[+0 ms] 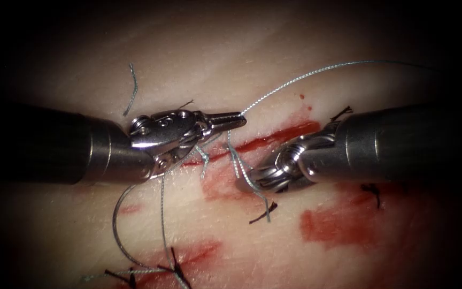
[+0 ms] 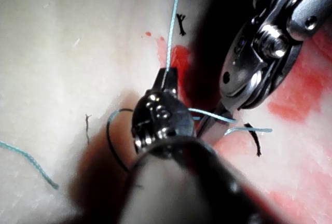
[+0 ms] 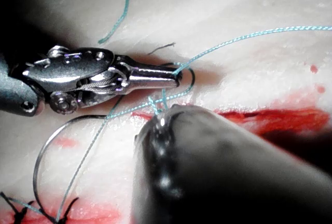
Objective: Wound Closure
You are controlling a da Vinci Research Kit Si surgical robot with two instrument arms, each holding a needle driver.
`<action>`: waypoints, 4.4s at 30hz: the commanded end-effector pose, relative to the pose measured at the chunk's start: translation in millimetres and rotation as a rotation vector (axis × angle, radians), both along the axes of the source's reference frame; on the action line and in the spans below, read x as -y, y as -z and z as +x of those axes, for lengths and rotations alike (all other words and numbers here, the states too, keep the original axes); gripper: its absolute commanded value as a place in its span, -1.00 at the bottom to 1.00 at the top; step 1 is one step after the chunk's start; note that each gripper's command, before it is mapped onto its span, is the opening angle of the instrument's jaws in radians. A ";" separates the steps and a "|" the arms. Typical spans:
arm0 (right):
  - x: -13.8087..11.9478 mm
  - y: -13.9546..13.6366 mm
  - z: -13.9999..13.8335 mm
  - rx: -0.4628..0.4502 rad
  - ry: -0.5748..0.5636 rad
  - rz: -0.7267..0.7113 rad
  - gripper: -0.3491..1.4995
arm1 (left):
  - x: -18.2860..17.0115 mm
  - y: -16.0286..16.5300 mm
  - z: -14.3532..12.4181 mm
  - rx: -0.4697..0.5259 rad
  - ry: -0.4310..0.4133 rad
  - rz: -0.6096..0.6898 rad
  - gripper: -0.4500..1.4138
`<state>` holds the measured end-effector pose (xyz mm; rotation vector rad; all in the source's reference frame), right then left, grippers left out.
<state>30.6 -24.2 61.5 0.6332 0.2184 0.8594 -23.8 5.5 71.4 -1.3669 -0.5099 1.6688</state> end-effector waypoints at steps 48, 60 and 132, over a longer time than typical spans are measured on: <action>-13.3 -4.7 0.1 -0.528 1.091 -1.194 -1.00 | 19.3 3.4 -3.8 -0.016 -0.607 0.646 -1.00; -12.8 -5.9 0.2 -0.555 0.731 -0.999 -1.00 | 23.6 3.7 -7.7 0.027 -0.652 0.773 -1.00; -8.5 2.0 -2.8 -0.647 -0.070 -0.653 -1.00 | -2.4 12.2 1.6 0.380 0.114 0.211 -1.00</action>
